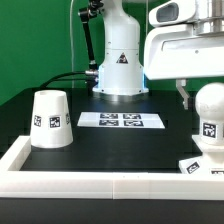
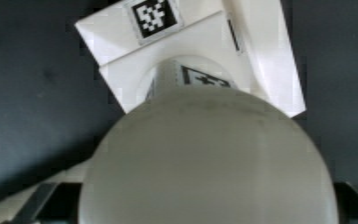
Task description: Assemble lamp
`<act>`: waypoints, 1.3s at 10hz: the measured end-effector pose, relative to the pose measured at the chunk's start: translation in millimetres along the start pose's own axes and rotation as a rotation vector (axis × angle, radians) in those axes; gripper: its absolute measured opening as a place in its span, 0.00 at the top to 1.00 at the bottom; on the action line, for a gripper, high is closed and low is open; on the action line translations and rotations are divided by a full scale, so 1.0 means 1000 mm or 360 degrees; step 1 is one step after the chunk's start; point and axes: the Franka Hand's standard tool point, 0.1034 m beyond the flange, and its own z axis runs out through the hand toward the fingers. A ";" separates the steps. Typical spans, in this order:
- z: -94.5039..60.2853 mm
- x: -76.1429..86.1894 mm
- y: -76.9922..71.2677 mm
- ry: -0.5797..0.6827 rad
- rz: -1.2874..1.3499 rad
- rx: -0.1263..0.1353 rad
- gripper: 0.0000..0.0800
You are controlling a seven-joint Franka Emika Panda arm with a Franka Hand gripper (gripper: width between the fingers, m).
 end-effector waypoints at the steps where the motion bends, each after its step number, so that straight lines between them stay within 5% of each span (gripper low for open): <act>1: 0.001 -0.003 0.002 -0.0032 0.0200 -0.0003 0.28; 13: 0.004 -0.011 0.004 -0.0182 0.1394 -0.0009 0.28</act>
Offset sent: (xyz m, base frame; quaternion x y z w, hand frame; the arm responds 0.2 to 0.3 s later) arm 0.0009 -0.0024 -0.0023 0.0033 -0.0167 0.2692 0.9629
